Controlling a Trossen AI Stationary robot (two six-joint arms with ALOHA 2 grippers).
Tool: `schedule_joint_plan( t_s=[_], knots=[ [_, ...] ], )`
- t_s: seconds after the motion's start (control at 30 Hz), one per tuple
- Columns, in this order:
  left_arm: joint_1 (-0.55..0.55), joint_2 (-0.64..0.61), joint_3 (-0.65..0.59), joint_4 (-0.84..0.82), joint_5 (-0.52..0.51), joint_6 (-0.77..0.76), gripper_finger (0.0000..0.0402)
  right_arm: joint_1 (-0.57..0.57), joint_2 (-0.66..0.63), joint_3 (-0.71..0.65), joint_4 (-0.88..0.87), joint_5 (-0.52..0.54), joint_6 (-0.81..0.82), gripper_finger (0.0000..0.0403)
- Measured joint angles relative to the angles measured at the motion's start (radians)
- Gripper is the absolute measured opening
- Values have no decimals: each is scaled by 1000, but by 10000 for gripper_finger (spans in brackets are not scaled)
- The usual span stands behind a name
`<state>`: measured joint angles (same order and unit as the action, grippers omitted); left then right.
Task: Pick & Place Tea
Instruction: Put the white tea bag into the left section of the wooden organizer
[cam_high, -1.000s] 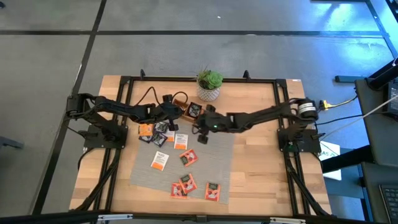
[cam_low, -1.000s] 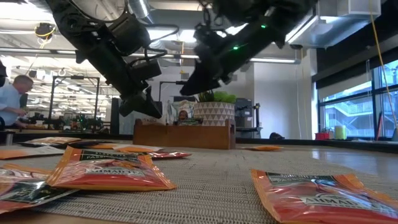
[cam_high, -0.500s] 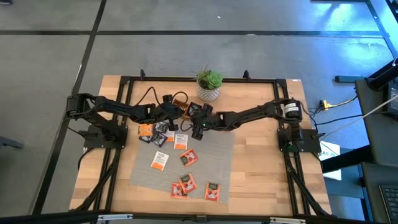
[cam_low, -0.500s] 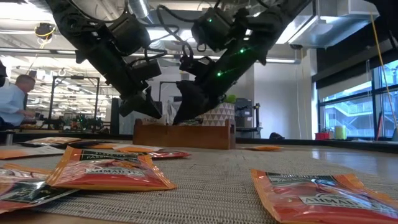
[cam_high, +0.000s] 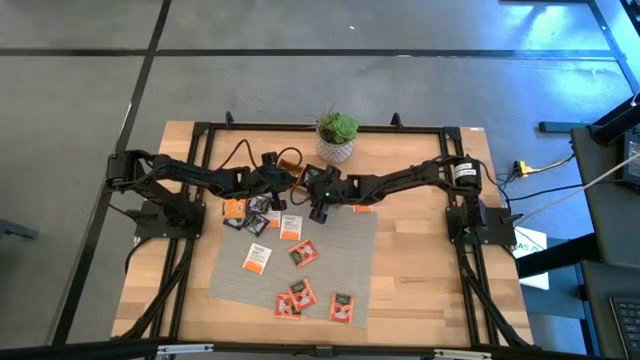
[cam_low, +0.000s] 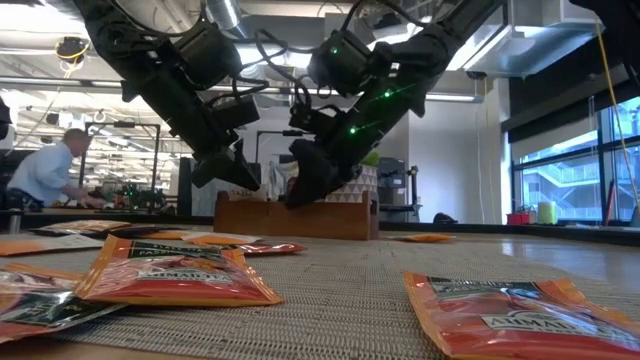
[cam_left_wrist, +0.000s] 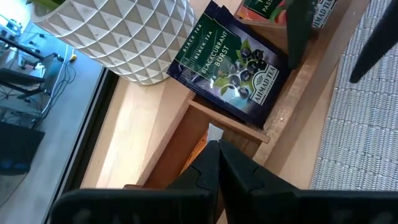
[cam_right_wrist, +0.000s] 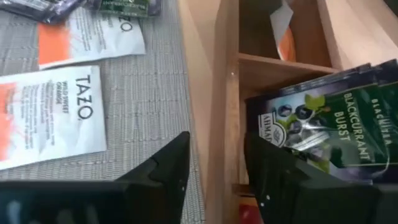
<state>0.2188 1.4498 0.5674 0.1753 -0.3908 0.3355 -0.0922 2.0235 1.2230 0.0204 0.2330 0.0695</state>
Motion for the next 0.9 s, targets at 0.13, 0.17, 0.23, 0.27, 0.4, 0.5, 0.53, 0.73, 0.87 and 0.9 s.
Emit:
schedule_joint_plan(
  t_s=[0.13, 0.17, 0.23, 0.27, 0.4, 0.5, 0.53, 0.73, 0.87, 0.9],
  knots=[
    [0, 0, 0, 0, 0, 0, 4, -5, 0, 0, -5, -16, -1, 130],
    [0, 0, 0, 0, 0, 0, 3, -6, 0, 0, -9, -17, 1, 124],
    [0, 0, 0, 0, 0, 0, 2, -6, -1, 0, -18, -14, 4, 109],
    [0, 0, 0, 0, 0, 0, 2, -6, -2, 0, -25, -13, 4, 99],
    [0, 0, 0, 0, 0, 0, 5, -9, -3, 1, -43, -18, 4, 52],
    [0, 0, 0, 0, 0, 0, 3, -9, -5, 1, -48, -25, 1, 27],
    [0, 0, 0, 0, 0, 0, 2, -9, -5, 1, -48, -26, -2, 27],
    [0, 0, 0, 0, -1, 14, 5, -11, -6, 1, -52, -102, -30, 27],
    [0, 0, 0, 1, -25, 33, 2, -8, -6, 1, -57, -138, -37, 27],
    [0, 0, 0, 1, -34, 38, 3, -5, -6, 1, -59, -140, -41, 27]
  ],
)
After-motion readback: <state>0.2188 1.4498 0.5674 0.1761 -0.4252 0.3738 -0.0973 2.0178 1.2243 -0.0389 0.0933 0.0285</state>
